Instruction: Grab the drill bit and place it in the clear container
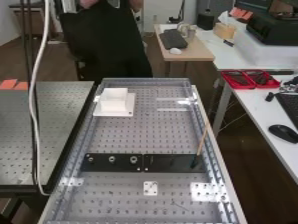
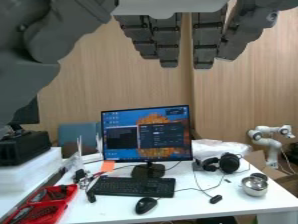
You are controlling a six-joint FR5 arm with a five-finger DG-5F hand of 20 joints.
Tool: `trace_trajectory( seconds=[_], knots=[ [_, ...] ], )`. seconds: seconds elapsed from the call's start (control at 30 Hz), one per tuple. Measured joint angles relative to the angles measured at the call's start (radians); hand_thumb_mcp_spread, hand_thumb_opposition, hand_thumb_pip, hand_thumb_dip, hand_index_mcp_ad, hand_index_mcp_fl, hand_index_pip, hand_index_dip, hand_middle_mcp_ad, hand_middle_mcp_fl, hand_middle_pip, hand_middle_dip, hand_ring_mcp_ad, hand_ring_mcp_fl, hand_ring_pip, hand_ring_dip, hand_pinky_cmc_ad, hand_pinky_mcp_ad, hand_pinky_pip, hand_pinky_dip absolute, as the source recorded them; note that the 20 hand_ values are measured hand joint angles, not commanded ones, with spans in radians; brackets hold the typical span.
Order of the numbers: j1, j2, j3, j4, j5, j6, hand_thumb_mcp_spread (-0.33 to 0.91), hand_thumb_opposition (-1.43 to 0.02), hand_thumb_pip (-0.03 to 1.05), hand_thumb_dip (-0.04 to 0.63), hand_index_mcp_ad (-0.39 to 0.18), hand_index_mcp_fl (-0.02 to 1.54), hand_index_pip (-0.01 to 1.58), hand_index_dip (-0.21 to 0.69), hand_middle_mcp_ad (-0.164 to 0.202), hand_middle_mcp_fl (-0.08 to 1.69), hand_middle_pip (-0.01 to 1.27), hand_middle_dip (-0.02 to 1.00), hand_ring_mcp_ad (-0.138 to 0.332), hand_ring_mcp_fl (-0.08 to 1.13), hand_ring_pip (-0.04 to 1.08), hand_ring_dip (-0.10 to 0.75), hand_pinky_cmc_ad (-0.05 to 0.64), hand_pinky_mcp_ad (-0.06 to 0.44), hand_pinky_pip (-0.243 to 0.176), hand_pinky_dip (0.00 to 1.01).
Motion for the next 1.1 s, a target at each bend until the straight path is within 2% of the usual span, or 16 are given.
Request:
trace_trajectory(
  seconds=[0.07,0.2,0.37,0.57,0.63,0.87,1.1],
  knots=[
    [0.0,0.001,-0.001,0.003,0.002,0.002,0.16,-0.66,0.11,0.005,0.14,0.06,0.1,-0.051,0.152,0.04,0.17,0.02,0.236,0.11,0.09,0.005,0.232,0.199,-0.145,0.26],
    [0.0,0.002,-0.004,0.005,0.002,0.003,0.14,-0.66,0.1,0.005,0.141,0.09,0.1,-0.049,0.157,0.06,0.17,0.02,0.25,0.13,0.09,0.005,0.227,0.213,-0.145,0.26],
    [0.0,0.003,-0.006,0.008,0.004,0.003,0.11,-0.71,0.1,0.005,0.155,0.09,0.1,-0.051,0.166,0.05,0.17,0.02,0.246,0.15,0.09,0.005,0.244,0.215,-0.141,0.26],
    [0.001,0.004,-0.008,0.01,0.003,0.001,0.11,-0.75,0.1,0.002,0.155,0.09,0.11,-0.049,0.169,0.06,0.17,0.02,0.251,0.15,0.1,0.005,0.244,0.211,-0.141,0.26],
    [0.003,0.006,-0.01,0.012,0.017,0.001,0.11,-0.74,0.1,0.0,0.155,0.09,0.11,-0.051,0.169,0.06,0.18,0.02,0.253,0.15,0.1,0.005,0.244,0.232,-0.141,0.26],
    [0.005,0.007,-0.011,0.012,0.017,-0.001,0.11,-0.77,0.1,0.0,0.152,0.09,0.12,-0.049,0.171,0.05,0.19,0.02,0.265,0.16,0.1,0.005,0.244,0.234,-0.141,0.26],
    [0.004,0.008,-0.011,0.011,0.014,-0.003,0.11,-0.79,0.11,0.0,0.164,0.11,0.12,-0.049,0.175,0.12,0.19,0.02,0.265,0.16,0.1,0.005,0.243,0.234,-0.141,0.26]
  ],
)
